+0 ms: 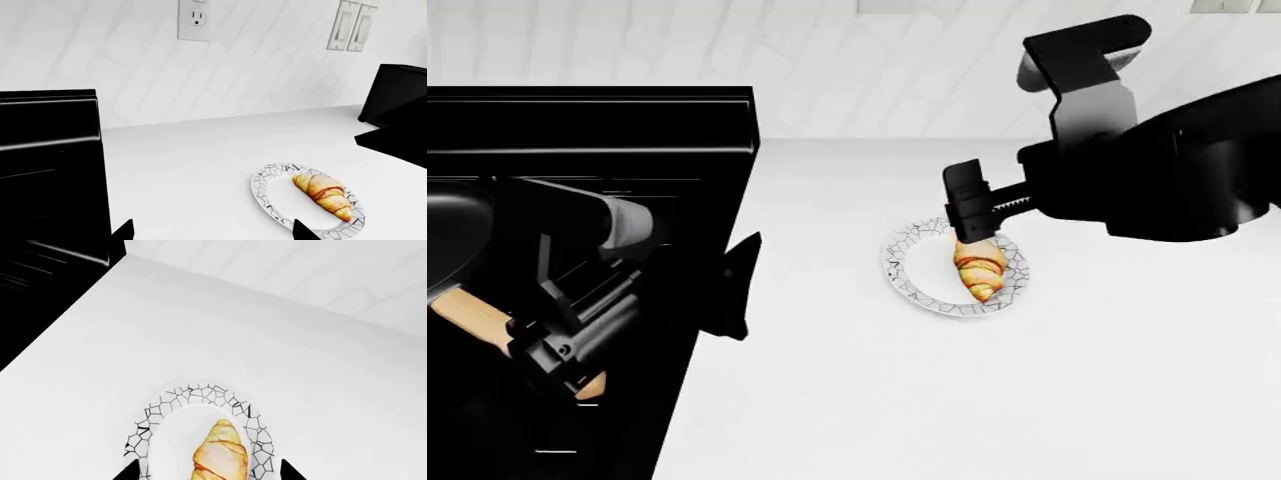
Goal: Pick the croissant and place it on the pan. Then turn on the stove to warm the croissant.
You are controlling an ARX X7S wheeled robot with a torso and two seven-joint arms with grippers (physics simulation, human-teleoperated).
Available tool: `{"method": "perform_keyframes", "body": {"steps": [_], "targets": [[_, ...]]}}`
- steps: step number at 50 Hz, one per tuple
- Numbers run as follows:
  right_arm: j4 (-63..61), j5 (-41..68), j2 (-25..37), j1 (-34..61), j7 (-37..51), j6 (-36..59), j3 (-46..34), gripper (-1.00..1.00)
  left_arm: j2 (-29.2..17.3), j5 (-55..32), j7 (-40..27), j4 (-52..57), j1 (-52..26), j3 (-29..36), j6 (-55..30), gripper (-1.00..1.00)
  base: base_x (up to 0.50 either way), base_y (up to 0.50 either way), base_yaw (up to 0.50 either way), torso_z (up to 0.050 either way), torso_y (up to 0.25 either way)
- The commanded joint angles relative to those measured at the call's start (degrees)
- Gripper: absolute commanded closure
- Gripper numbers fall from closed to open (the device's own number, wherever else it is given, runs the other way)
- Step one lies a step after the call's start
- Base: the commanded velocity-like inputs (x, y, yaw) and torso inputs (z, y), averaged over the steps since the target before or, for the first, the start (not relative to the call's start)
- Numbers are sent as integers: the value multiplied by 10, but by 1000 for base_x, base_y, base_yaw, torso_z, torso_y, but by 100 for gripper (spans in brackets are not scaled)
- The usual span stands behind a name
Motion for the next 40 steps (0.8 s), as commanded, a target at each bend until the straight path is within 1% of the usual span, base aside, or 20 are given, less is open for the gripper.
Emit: {"method": "perform_keyframes", "body": {"steps": [1, 11, 24, 40], "targets": [[53, -40, -14, -10, -51, -27, -6, -100, -5, 20, 17, -9, 8, 7, 16, -100, 0, 0, 0, 0, 0], [58, -66, -18, -28, -62, -46, -18, -100, -11, 33, 34, -12, 13, 11, 30, -100, 0, 0, 0, 0, 0], [72, -131, -21, -40, -116, -73, -48, -100, -12, 47, 45, -28, 16, 20, 42, -100, 0, 0, 0, 0, 0], [60, -142, -15, -67, -121, -82, -62, -100, -15, 44, 45, -30, 16, 23, 48, -100, 0, 0, 0, 0, 0]]}}
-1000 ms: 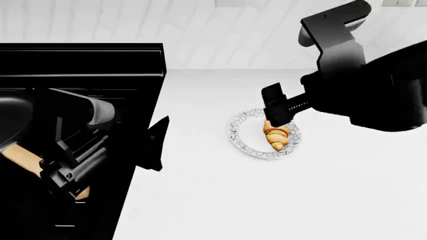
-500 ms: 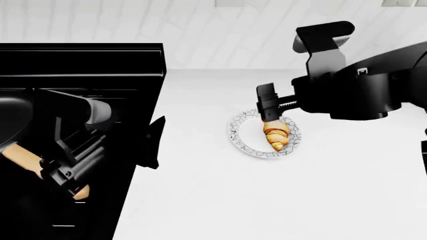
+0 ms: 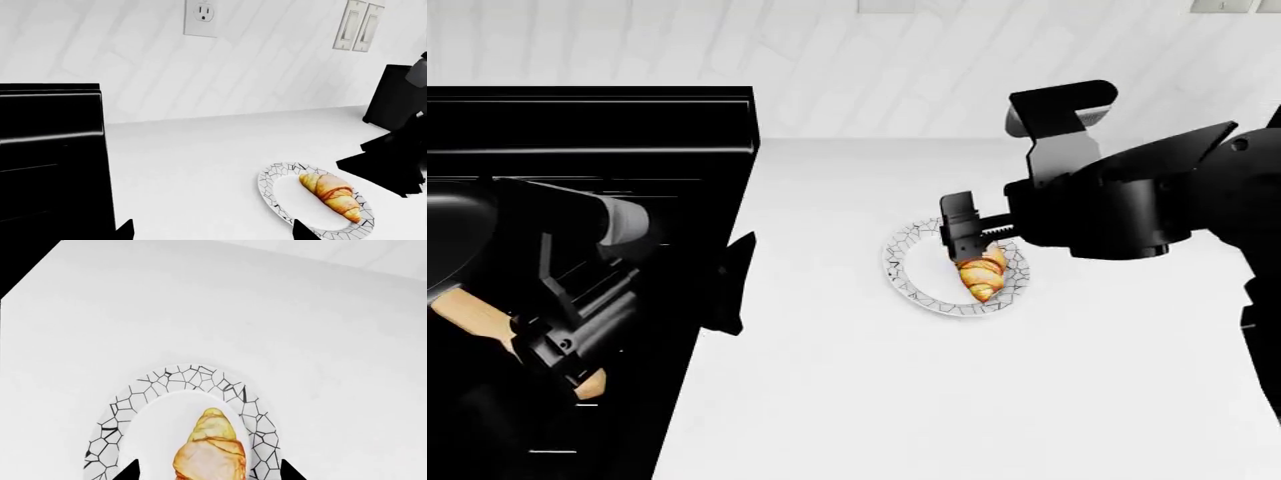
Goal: Pick the croissant and place it on the pan. Then turn on the stove to warm the croissant.
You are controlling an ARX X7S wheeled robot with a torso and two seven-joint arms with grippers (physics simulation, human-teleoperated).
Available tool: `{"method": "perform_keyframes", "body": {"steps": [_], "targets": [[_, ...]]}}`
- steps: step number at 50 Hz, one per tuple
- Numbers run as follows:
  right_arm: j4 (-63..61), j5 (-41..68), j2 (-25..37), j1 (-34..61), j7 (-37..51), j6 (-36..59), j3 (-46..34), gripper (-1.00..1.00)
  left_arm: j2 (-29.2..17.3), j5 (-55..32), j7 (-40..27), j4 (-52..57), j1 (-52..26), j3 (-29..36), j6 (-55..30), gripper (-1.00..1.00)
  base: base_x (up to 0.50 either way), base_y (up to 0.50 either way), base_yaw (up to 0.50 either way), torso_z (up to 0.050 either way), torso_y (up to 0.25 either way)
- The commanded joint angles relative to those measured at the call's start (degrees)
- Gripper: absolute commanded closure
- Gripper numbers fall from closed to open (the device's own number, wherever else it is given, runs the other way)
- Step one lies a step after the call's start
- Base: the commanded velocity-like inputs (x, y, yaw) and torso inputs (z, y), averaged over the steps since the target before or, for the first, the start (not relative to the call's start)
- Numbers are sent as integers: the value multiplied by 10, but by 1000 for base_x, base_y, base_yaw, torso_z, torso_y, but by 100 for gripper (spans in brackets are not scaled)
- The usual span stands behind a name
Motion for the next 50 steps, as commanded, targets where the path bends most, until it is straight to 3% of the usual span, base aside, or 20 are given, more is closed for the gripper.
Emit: {"method": "perform_keyframes", "body": {"steps": [1, 50], "targets": [[-6, -12, 2, -22, -9, -9, -12, -100, -3, 1, 2, -3, 0, 2, 6, -100, 0, 0, 0, 0, 0], [15, -62, -3, -43, -71, -38, -55, -100, -10, 12, 16, -6, 5, 14, 37, -100, 0, 0, 0, 0, 0]]}}
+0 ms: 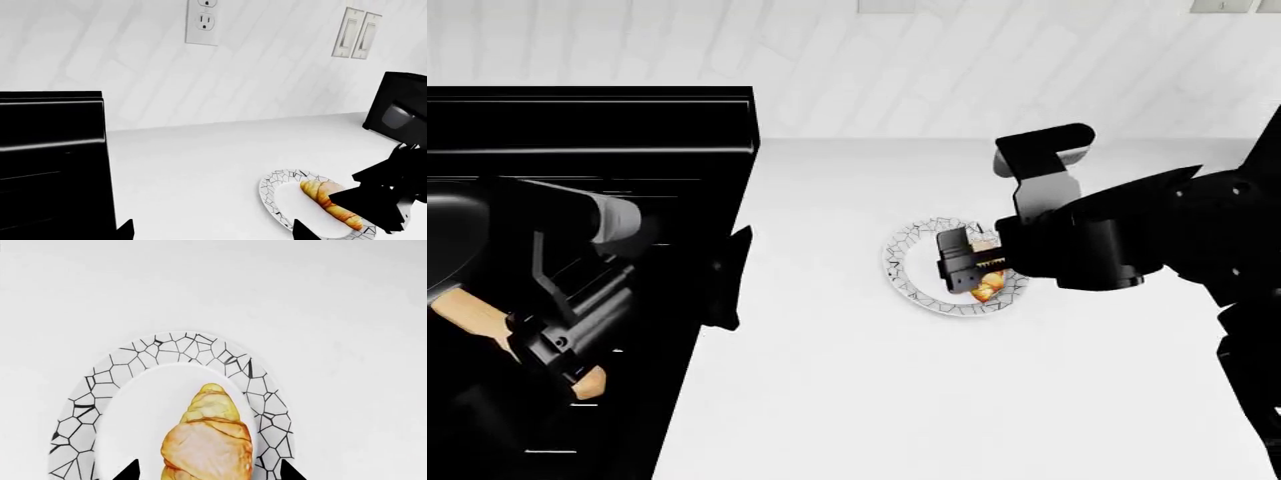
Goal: Pick the croissant and place it on the pan. Then turn on the stove to warm the croissant.
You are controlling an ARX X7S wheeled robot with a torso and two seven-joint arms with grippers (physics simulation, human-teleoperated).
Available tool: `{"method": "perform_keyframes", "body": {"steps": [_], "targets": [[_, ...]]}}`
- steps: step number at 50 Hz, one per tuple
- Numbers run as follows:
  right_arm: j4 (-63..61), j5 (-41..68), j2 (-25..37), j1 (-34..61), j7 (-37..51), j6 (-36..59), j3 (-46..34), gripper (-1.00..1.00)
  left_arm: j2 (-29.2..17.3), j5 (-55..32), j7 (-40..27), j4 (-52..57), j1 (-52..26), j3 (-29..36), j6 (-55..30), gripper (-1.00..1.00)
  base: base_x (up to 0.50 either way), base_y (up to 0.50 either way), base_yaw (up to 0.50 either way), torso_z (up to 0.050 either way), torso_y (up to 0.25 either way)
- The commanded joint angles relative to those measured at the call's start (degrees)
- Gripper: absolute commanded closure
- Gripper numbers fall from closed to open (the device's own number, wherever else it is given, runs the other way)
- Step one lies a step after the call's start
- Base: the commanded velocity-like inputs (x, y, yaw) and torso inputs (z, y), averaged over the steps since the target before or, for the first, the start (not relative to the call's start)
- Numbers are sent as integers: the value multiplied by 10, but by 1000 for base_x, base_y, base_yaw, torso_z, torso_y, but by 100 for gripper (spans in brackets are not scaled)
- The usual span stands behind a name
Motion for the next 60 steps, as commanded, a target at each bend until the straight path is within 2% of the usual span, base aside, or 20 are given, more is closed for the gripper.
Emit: {"method": "perform_keyframes", "body": {"steps": [1, 28, 29, 41, 60], "targets": [[9, -11, -5, -4, -16, -5, -11, -100, -1, 2, 5, -4, -2, 6, 5, -100, 0, 0, 0, 0, 0], [8, -12, -2, -14, -16, -7, -21, -100, -5, 1, 1, -8, 1, 8, 14, -100, 0, 0, 0, 0, 0], [7, -12, -2, -14, -16, -6, -22, 100, -6, 1, 1, -8, 2, 9, 14, -100, 0, 0, 0, 0, 0], [0, -19, 1, -9, -17, -12, -25, 100, -8, 7, 5, -11, 7, 12, 21, -100, 0, 0, 0, 0, 0], [-78, 10, 25, 5, 26, -10, -1, 100, -12, -2, 2, -7, 12, 8, 26, -100, 0, 0, 0, 0, 0]]}}
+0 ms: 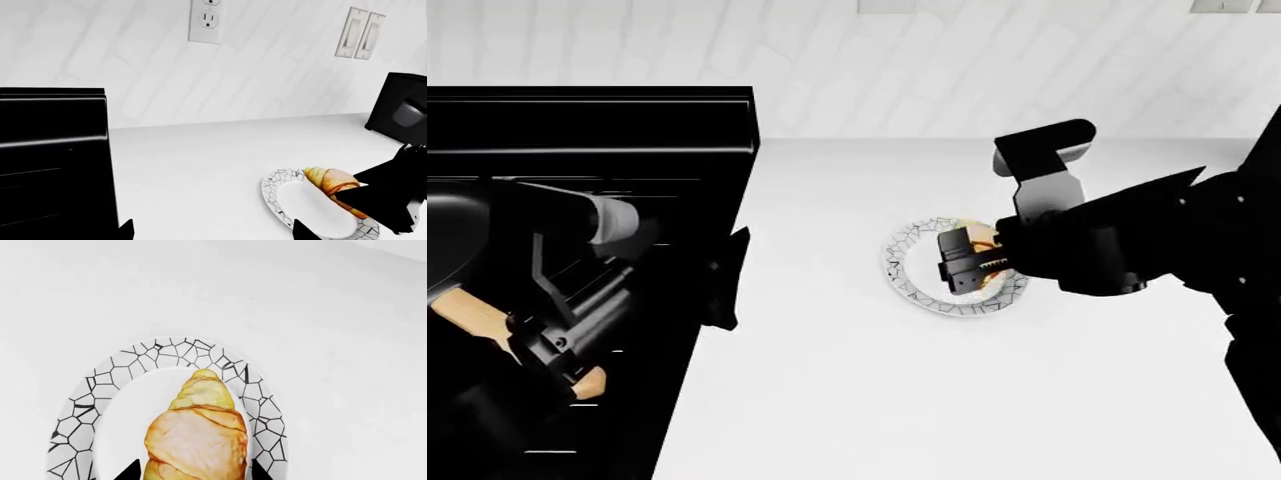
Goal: Pick the croissant and place it on the pan. Then turn on the stove to warm the croissant.
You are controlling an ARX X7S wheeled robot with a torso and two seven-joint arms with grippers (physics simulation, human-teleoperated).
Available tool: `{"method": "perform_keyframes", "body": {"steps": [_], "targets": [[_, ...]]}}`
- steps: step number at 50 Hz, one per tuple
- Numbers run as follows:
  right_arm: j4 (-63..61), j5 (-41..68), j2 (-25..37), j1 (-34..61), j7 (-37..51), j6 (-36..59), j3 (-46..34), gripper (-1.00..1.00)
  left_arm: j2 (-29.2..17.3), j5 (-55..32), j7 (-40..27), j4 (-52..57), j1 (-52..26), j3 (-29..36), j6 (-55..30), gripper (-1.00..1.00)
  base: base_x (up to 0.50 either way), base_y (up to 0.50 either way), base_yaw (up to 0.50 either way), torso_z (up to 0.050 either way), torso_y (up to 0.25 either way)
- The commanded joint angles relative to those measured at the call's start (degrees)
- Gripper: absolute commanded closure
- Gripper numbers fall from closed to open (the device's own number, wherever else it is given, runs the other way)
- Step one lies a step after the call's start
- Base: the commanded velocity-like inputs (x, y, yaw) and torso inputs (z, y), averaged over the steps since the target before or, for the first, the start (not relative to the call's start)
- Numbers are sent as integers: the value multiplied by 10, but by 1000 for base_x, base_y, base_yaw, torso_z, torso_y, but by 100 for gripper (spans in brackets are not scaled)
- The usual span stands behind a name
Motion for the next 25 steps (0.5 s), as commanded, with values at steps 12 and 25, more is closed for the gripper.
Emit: {"method": "perform_keyframes", "body": {"steps": [12, 25], "targets": [[-192, 29, 60, -22, 42, -34, 47, 100, -6, -16, -11, 18, 5, -8, 5, -100, 0, 0, 0, 0, 0], [-330, 72, 103, -57, 99, -64, 84, 100, -8, -37, -34, 35, -4, -11, -1, -100, 0, 0, 0, 0, 0]]}}
